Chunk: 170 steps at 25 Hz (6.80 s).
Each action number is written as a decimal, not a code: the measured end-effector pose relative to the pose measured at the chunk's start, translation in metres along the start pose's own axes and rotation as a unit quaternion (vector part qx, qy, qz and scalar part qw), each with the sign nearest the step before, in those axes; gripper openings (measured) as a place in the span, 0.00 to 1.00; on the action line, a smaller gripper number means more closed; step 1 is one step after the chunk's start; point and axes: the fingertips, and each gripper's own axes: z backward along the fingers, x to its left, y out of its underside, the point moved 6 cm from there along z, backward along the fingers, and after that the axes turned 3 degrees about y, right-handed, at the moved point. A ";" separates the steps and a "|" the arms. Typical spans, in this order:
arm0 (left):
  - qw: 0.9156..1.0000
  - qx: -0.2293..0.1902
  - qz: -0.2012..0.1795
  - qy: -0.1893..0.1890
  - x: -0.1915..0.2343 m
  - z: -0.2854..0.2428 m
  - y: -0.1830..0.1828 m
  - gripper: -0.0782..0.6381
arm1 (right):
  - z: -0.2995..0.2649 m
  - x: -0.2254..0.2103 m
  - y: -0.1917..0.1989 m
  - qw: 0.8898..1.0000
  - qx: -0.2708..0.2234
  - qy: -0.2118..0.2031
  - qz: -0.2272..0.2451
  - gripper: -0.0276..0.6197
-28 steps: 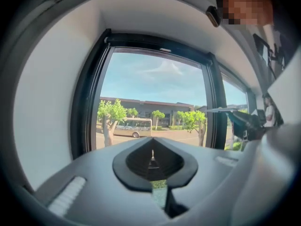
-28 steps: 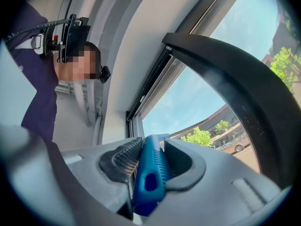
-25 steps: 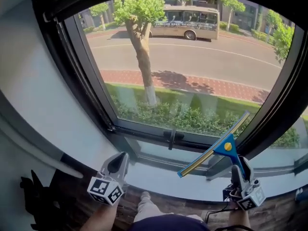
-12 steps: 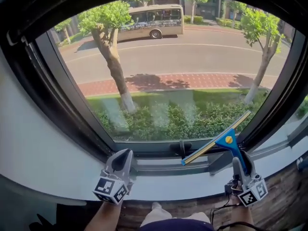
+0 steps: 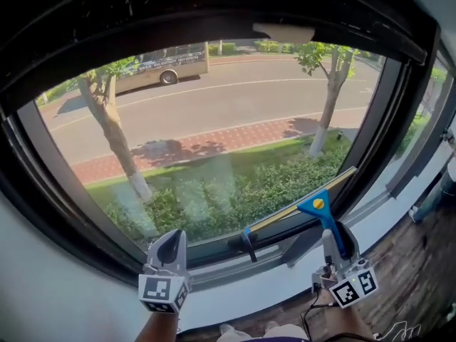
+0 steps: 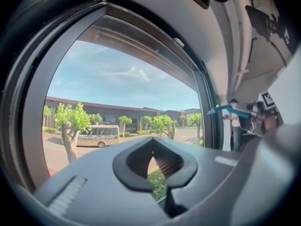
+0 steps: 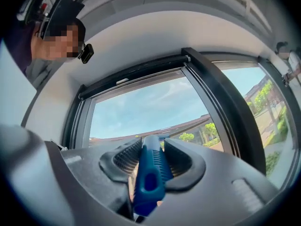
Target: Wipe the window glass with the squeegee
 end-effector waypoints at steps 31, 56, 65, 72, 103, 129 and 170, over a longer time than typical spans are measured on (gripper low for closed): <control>0.994 -0.071 -0.075 0.045 0.027 -0.038 -0.111 0.11 | -0.209 0.015 -0.199 0.939 -0.340 0.018 0.043 0.27; 0.998 -0.030 -0.048 0.037 0.014 -0.034 -0.094 0.11 | -0.219 0.001 -0.181 0.949 -0.315 -0.019 -0.015 0.27; 0.997 -0.025 -0.062 0.040 0.022 -0.034 -0.086 0.11 | -0.213 0.002 -0.162 0.950 -0.310 -0.004 -0.025 0.27; 0.997 -0.018 -0.055 0.053 0.018 -0.037 -0.079 0.11 | -0.205 0.000 -0.151 0.954 -0.298 0.005 -0.023 0.27; 0.997 -0.014 -0.045 0.067 0.000 -0.030 -0.072 0.11 | -0.179 -0.011 -0.095 0.972 -0.233 0.020 -0.026 0.27; 0.996 0.005 -0.040 0.079 -0.004 -0.027 -0.061 0.11 | -0.155 -0.021 -0.045 0.982 -0.184 0.035 -0.029 0.27; 0.994 0.033 -0.030 0.103 -0.011 -0.035 -0.043 0.11 | -0.105 -0.041 0.074 0.993 -0.071 0.074 -0.055 0.27</control>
